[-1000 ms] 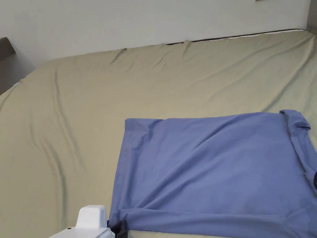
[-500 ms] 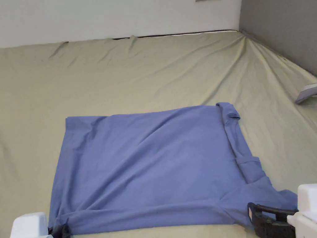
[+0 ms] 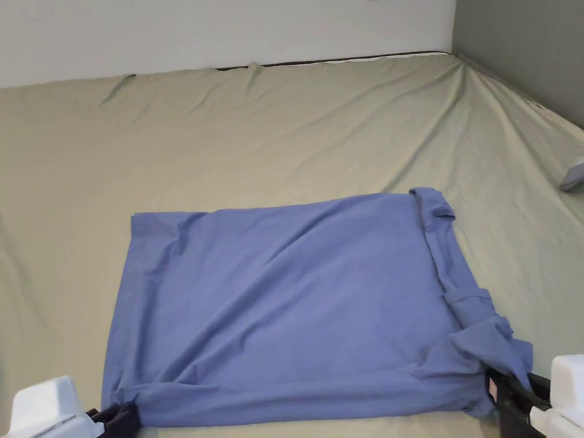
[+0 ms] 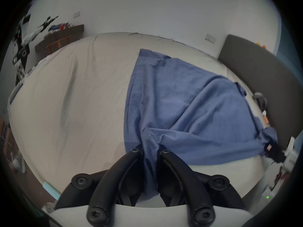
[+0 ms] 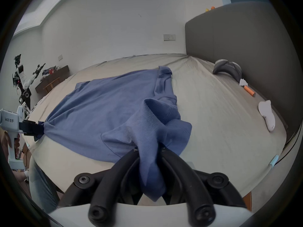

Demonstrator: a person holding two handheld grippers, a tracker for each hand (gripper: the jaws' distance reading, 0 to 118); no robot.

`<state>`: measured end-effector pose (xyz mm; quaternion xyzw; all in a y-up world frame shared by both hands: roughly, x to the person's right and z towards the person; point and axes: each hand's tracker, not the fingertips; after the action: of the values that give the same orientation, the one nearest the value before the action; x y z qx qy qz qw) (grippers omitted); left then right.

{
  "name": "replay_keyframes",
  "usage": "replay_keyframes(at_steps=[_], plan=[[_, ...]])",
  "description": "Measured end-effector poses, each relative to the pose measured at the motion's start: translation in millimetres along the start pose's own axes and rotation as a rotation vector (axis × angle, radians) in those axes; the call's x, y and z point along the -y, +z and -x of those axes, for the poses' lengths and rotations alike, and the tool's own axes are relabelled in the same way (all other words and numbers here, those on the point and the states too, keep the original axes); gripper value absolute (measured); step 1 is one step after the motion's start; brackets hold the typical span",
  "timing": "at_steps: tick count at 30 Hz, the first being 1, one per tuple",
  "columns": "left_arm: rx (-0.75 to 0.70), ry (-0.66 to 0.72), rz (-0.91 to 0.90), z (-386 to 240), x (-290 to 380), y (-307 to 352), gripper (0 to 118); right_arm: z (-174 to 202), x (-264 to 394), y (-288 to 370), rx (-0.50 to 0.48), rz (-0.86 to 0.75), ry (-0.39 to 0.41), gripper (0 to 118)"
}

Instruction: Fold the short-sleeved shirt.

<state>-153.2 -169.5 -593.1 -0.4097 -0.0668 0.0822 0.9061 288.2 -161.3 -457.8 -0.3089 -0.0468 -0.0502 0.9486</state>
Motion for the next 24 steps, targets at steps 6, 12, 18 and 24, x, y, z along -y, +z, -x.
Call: replay_keyframes(at_steps=[6, 12, 18, 24], plan=[[0.064, 0.025, -0.093, -3.1, -40.4, 8.8, 12, -9.0, -54.7, 4.1, -0.076, -0.091, -0.134, 10], [0.015, 0.032, -0.12, -13.5, -115.5, -36.5, 12, -26.5, -117.6, -69.0, -0.05, -0.068, -0.127, 10], [-0.137, -0.078, -0.016, -30.0, -127.4, -120.8, 73, -15.1, -114.9, -151.0, 0.031, 0.038, -0.042, 36], [-0.094, -0.019, -0.041, -14.9, -126.8, -102.7, 114, -14.7, -120.3, -136.2, 0.062, -0.071, -0.033, 114]])
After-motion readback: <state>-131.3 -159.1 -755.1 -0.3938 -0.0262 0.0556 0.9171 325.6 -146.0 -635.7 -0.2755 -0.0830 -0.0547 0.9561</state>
